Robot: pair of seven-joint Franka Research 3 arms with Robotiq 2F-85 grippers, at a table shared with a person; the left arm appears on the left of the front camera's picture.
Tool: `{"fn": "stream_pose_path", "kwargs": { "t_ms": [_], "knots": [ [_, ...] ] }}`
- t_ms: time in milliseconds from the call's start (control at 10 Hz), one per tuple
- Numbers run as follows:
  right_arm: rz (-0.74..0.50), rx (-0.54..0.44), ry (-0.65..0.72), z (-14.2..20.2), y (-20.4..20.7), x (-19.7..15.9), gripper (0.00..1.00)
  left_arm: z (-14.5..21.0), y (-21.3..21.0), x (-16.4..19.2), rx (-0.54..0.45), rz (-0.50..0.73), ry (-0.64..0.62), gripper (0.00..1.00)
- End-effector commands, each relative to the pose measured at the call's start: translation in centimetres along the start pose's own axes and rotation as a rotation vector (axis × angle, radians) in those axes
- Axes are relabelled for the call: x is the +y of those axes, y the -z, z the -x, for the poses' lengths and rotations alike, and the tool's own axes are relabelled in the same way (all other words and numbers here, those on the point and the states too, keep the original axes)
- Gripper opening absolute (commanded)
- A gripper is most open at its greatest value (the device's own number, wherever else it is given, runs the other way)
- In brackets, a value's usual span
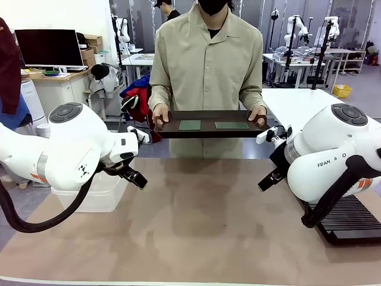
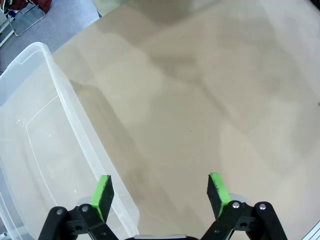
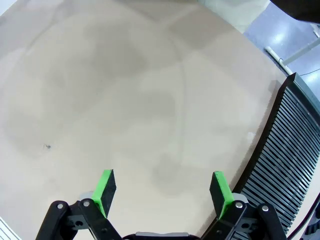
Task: Sort PCBs into racks and boxes based on the side picked up.
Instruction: Pick up the Blank PCB handed by the Human.
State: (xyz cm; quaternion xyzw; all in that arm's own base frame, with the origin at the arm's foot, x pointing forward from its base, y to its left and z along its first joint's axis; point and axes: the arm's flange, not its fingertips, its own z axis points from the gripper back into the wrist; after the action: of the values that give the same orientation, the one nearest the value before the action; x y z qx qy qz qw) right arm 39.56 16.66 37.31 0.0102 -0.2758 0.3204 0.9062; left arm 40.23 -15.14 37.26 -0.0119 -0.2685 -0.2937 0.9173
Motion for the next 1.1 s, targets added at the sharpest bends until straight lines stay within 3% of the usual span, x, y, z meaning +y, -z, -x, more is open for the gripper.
{"fn": "stream_pose_path", "kwargs": {
  "t_ms": [0, 200, 400, 700, 1000],
  "knots": [
    [-0.077, 0.1, 0.041, 1.2, -1.7, 1.7, 1.0, 0.4, -1.5, -0.9, 0.027, 0.052, 0.009, 1.0],
    [-0.102, 0.175, 0.036, 0.5, -4.3, -0.7, 1.0, -0.1, -2.4, -1.7, 0.041, 0.041, -0.026, 1.0],
    [-0.153, 0.129, 0.054, 0.7, -5.4, -0.9, 1.0, 0.3, -4.9, 0.1, 0.048, 0.022, 0.021, 1.0],
    [-0.243, 0.169, 0.012, 0.5, -9.8, -0.7, 1.0, 1.4, -9.5, -1.8, 0.1, 0.146, 0.157, 1.0],
    [-0.34, 0.241, -0.016, -2.2, -13.4, -2.3, 1.0, 0.3, -12.3, -0.8, 0.146, 0.322, 0.284, 1.0]
  ]
}}
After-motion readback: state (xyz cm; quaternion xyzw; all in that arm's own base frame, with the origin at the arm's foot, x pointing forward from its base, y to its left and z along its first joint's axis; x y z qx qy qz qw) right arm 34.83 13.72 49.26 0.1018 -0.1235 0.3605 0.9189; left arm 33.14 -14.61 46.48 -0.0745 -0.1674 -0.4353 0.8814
